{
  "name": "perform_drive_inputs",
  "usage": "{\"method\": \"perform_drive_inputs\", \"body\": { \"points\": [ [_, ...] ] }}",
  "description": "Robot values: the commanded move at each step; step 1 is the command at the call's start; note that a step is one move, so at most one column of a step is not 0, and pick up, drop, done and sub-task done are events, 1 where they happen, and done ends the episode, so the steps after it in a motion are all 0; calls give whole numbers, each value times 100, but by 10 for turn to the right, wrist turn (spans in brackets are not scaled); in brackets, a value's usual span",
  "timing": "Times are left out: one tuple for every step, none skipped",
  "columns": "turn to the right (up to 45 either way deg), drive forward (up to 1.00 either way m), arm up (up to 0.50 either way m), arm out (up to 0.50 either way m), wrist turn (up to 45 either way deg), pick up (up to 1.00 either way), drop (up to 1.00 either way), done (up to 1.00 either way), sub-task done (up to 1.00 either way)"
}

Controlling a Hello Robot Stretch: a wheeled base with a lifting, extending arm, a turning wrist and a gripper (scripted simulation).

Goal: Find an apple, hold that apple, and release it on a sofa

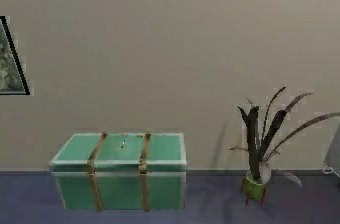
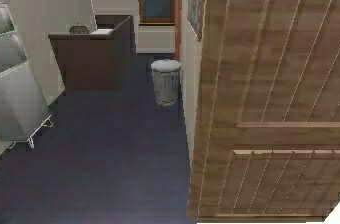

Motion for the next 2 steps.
{"method": "perform_drive_inputs", "body": {
  "points": [
    [450,0,0,0,0,0,0,0,0],
    [270,0,0,0,0,0,0,0,0]
  ]
}}
